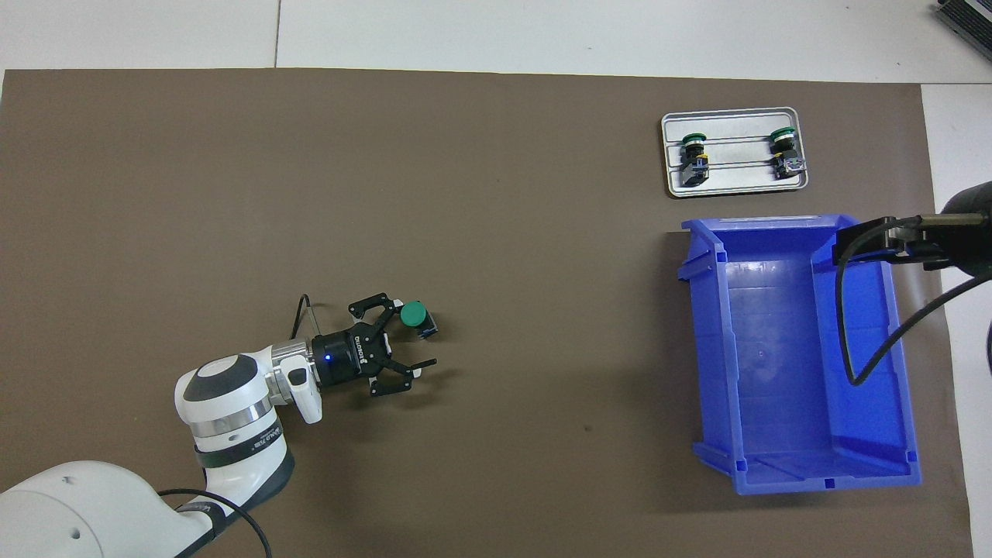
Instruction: Place and press button with both arms
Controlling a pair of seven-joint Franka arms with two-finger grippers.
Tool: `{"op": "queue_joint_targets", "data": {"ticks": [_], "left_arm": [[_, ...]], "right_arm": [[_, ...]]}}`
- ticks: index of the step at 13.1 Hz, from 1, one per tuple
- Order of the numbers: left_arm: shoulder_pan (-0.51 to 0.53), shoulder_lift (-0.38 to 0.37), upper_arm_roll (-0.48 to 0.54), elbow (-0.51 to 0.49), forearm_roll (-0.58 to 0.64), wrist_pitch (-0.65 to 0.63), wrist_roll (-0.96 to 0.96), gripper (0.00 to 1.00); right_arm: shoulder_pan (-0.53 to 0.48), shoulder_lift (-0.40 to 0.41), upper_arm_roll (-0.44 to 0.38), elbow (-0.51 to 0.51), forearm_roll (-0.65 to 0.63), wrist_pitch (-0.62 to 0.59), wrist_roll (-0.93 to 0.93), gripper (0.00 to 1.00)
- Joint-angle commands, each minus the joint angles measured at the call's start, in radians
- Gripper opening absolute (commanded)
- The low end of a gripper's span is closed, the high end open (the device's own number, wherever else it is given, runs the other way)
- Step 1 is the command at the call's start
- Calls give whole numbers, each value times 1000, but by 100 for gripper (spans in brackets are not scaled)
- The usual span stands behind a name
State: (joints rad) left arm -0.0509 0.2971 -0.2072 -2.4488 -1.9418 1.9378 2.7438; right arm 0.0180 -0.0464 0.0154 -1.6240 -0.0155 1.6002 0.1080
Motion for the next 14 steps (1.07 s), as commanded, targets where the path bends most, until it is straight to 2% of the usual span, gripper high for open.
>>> {"op": "queue_joint_targets", "data": {"ticks": [1,4,10,14], "left_arm": [[0,-2,8,-16,4,24,71,98],[-1,-27,9,-18,4,29,36,98],[-40,-30,8,-30,4,30,36,98],[8,-42,11,-25,4,30,24,98]], "right_arm": [[-7,-26,5,-27,6,0,-24,100],[-7,-26,5,-27,6,0,-24,100],[-7,-26,5,-27,6,0,-24,100],[-7,-26,5,-27,6,1,-24,100]]}}
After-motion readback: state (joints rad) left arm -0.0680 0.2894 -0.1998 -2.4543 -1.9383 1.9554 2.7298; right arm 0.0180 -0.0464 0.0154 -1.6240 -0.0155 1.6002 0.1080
